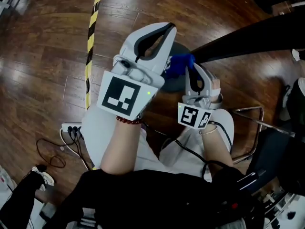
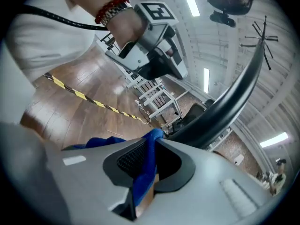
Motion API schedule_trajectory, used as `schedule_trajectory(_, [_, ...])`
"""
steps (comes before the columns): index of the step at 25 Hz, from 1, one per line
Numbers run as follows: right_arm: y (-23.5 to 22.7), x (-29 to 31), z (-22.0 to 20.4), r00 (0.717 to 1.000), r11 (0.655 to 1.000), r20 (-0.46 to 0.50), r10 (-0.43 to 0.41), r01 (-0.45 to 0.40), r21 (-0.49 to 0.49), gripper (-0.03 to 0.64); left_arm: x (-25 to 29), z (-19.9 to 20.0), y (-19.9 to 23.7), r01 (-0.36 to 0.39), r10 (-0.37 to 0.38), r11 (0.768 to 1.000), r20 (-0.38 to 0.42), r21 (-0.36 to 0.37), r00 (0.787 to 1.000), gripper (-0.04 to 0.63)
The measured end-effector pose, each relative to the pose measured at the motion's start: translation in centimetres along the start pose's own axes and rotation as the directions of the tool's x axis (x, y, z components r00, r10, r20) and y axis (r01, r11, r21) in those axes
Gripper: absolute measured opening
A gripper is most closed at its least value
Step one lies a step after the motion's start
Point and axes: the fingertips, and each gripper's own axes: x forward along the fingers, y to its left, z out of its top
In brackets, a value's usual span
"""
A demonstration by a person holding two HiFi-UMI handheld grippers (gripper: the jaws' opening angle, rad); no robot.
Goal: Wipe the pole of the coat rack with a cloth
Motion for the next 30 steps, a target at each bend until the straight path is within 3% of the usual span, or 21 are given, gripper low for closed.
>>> schedule_trajectory(3, [2.5, 0.4, -2.8, 0.998, 0.989, -0.064, 0.029, -0.020, 0.145, 0.048, 0.5, 0.9, -1.0, 0.025, -0.025, 0.999, 0.029, 0.024, 0.999, 0.006])
schedule_trajectory(5, [4.3, 0.6, -5.4, 0.989, 0.960, -0.125, 0.074, -0.037, 0.278, 0.048, 0.8, 0.4, -1.6, 0.031, -0.031, 0.999, 0.011, 0.045, 0.999, 0.006])
schedule_trajectory(8, [6.6, 1.1, -8.3, 0.972, 0.872, -0.180, 0.150, -0.045, 0.487, 0.048, 0.8, -0.6, -1.9, 0.011, -0.009, 0.999, -0.037, 0.045, 0.999, 0.006])
schedule_trajectory(11, [8.8, 2.5, -9.5, 0.953, 0.776, -0.202, 0.225, -0.050, 0.629, 0.048, 0.7, -0.7, -2.1, 0.020, -0.017, 0.998, -0.054, 0.057, 0.998, 0.006])
schedule_trajectory(16, [13.0, 4.2, -12.3, 0.916, 0.651, -0.254, 0.311, -0.010, 0.759, 0.048, 0.7, -1.8, -2.8, 0.043, -0.038, 0.997, -0.075, 0.061, 0.996, 0.006])
schedule_trajectory(20, [14.3, 3.9, -14.4, 0.889, 0.588, -0.324, 0.324, 0.079, 0.805, 0.048, 0.5, -2.4, -3.2, 0.065, -0.060, 0.996, -0.083, 0.058, 0.995, 0.006])
schedule_trajectory(21, [14.6, 3.5, -15.6, 0.876, 0.551, -0.356, 0.326, 0.130, 0.824, 0.046, 0.3, -2.3, -3.1, 0.067, -0.063, 0.996, -0.079, 0.054, 0.995, 0.006])
schedule_trajectory(23, [14.8, 2.5, -18.0, 0.863, 0.432, -0.380, 0.332, 0.219, 0.875, 0.046, -0.1, -2.2, -3.2, 0.063, -0.061, 0.997, -0.070, 0.032, 0.996, 0.006])
schedule_trajectory(26, [13.5, 2.7, -18.9, 0.903, 0.252, -0.302, 0.306, 0.229, 0.940, 0.046, -0.4, -2.0, -4.1, 0.102, -0.101, 0.995, -0.078, 0.015, 0.992, 0.006])
schedule_trajectory(27, [12.9, 3.2, -18.8, 0.918, 0.181, -0.275, 0.286, 0.230, 0.956, 0.046, -0.2, -2.0, -4.4, 0.124, -0.122, 0.992, -0.082, 0.022, 0.989, 0.006])
schedule_trajectory(30, [11.8, 3.9, -18.8, 0.953, -0.089, -0.200, 0.228, 0.225, 0.970, 0.044, 0.5, -2.4, -5.2, 0.148, -0.140, 0.987, -0.111, 0.063, 0.984, 0.006])
